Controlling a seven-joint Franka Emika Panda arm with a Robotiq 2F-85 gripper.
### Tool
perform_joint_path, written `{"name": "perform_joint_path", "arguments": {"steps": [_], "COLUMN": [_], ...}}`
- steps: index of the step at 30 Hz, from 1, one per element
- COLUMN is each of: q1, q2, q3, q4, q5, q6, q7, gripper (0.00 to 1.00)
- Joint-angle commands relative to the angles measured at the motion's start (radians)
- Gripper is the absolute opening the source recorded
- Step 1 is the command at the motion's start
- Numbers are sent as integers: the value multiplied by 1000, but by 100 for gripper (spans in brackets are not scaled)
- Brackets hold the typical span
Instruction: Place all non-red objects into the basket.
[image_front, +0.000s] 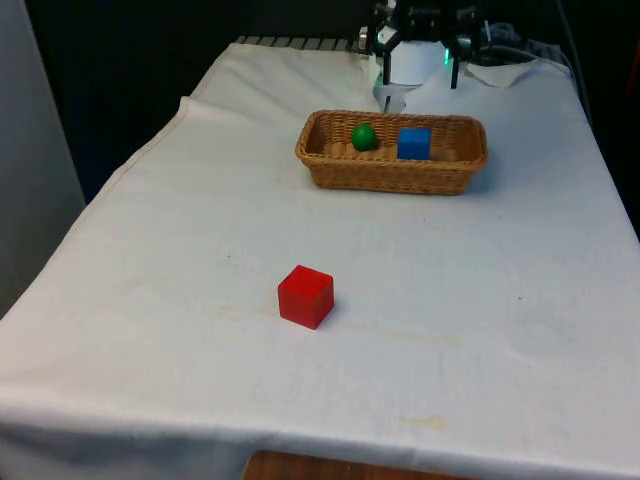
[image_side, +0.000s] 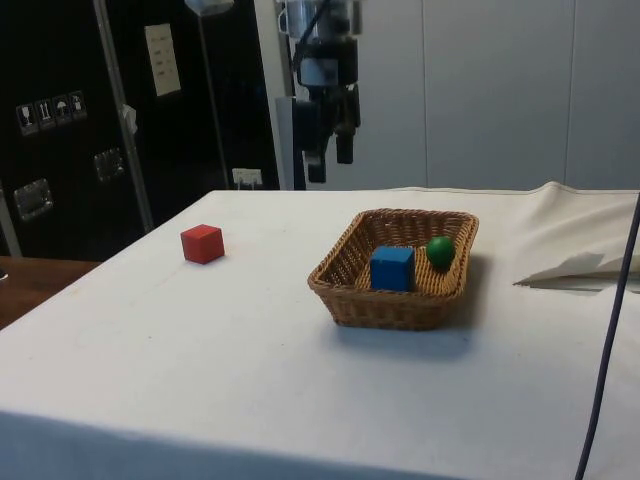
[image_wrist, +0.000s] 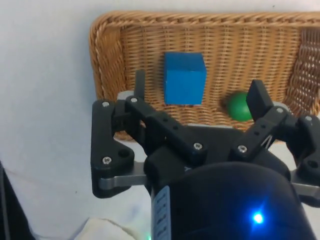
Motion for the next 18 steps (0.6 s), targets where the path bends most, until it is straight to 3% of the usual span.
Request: {"name": "perform_joint_path", "arguments": {"steps": [1,8,18], "q1": [-3,-2,0], "q2": [-14,-70,-136], "q3": [0,1,4], "q4": [7,31,57], "q5": [-7,-8,-4], "q6": [-27,-102,-185], "q7": [16,19,-25], "gripper": [100,100,100]}}
